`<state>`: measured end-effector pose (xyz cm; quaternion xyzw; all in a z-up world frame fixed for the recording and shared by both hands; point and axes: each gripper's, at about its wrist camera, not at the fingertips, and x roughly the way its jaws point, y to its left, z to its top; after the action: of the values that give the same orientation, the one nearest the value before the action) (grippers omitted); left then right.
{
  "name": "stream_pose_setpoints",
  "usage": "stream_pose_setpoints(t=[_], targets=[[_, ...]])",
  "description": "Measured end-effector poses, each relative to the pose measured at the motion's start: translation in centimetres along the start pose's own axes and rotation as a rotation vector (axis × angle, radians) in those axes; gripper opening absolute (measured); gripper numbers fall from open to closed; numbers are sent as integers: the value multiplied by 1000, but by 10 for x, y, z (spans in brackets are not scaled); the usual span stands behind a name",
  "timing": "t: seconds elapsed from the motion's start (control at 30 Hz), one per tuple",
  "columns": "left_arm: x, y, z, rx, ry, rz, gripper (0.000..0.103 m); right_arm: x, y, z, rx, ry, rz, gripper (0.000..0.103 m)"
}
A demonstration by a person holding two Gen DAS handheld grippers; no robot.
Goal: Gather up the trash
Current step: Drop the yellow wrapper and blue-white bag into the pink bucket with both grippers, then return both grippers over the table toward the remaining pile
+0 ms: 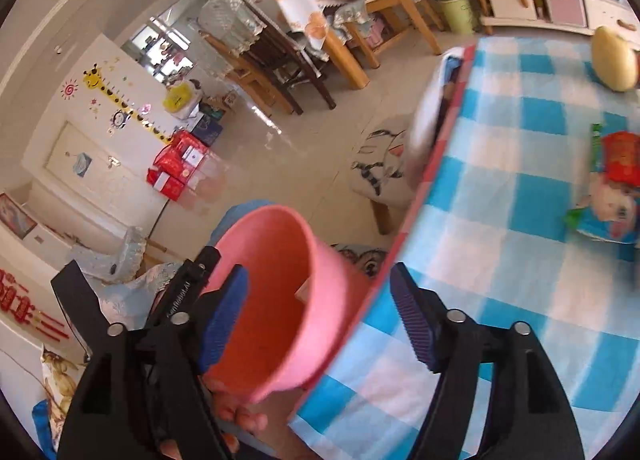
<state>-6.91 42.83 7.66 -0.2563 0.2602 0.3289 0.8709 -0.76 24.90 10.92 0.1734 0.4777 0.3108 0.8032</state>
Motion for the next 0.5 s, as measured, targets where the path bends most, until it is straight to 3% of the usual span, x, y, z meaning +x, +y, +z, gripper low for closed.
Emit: stream_pose_setpoints(t=[0.17, 0.37, 0.5], targets=[[-14, -25, -10, 82, -36, -164, 87, -53, -20, -9, -59, -51, -138, 86], [-34, -58, -31, 179, -90, -358, 93, -105, -44, -17, -105, -136, -244, 87], [-44, -85, -46, 290, -83, -391, 93, -128, -62, -17, -110, -188, -269, 88]])
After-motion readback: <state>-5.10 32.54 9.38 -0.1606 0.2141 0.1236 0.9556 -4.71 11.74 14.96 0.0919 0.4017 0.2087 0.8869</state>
